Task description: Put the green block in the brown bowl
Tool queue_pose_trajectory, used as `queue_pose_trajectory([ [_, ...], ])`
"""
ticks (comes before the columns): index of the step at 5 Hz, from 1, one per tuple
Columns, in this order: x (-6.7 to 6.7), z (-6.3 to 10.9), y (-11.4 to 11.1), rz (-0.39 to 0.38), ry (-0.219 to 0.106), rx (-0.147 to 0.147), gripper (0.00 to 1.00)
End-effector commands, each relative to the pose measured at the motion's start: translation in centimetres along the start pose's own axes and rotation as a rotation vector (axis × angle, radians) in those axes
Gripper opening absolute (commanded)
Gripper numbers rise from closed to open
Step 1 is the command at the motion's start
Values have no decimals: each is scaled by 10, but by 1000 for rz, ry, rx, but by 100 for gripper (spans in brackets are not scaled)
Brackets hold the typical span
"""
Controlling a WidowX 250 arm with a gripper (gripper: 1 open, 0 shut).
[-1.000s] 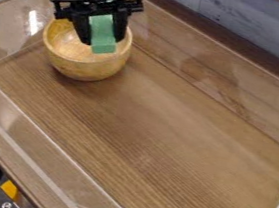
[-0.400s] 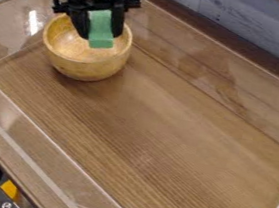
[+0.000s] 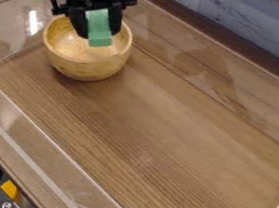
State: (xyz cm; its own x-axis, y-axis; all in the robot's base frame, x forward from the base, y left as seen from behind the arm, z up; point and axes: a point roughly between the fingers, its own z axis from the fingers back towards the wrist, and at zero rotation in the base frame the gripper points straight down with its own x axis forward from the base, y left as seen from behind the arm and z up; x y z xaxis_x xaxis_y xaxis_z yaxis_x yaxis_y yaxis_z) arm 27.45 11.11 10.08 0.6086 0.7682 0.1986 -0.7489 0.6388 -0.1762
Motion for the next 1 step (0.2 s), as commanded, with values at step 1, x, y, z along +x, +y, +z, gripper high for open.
queue_pose_trajectory([
  [1, 5, 10, -9, 46, -48, -6, 0],
])
